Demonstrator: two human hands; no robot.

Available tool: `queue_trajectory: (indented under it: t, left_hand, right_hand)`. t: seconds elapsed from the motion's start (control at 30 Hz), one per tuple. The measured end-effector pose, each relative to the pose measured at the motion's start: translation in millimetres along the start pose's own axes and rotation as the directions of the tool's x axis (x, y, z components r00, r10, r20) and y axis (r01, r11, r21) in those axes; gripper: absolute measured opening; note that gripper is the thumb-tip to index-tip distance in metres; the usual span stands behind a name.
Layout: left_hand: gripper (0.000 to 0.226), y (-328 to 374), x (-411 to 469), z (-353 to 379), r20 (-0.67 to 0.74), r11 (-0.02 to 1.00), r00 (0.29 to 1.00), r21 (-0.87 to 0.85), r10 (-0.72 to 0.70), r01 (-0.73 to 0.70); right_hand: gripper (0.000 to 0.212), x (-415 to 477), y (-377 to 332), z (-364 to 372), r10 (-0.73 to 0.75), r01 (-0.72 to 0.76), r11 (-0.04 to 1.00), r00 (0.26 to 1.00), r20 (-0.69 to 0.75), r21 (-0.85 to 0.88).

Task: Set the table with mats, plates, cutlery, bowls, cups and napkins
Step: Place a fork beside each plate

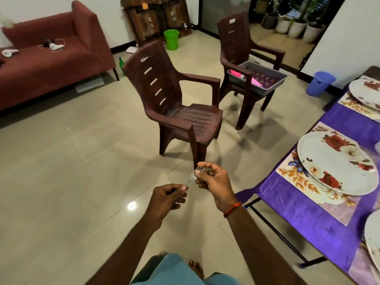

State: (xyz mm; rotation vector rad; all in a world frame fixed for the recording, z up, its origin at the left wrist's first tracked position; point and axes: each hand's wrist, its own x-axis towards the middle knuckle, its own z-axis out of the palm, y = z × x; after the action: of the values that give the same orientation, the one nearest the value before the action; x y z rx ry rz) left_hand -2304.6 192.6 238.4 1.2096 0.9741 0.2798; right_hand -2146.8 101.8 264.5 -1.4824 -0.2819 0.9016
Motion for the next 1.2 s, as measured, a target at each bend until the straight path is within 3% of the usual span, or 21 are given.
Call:
queue_trajectory:
  t: [0.3,0.6,0.7,0.97,1.2]
  left_hand:
    - [0.014,63.2,113.1,16.1,0.215,0.992,0.976,0.11,0.039,-0.064]
    - [0.014,133.2,216.9,32.4,0.427,0.984,0.904,0.155,0.016,-0.091]
    - [0.014,138.2,236.4,47.8,0.448,0.99,0.893,0.14,-0.032,-0.035]
    - [0.013,153.7,278.5,111.8,0.539,0.984,0.836,0.179,-0.104,0.007]
    - [0.016,179.9,321.7,179.7,0.605,0.963,0.783,0.267,-0.143,-0.03]
  right_hand:
    - [0.011,90.6,-30.7,-5.4,0.022,0.012,0.99,0.97,-0.242,0.138]
    - [0.019,160.0,-73.8,-0.6,-0.082,0.144,0.984,0.885,-0.458,0.103]
    - [0.026,167.6,-77.7,-0.2,-0.116,0.19,0.976,0.863,-0.492,0.103]
    - [0.011,197.2,-90.4,-55.4,-0.073,0.19,0.976,0.751,-0.656,0.109]
    - [0.017,237.3,-108.4,-115.6,-0.039,0.196,0.972,0.683,-0.729,0.131]
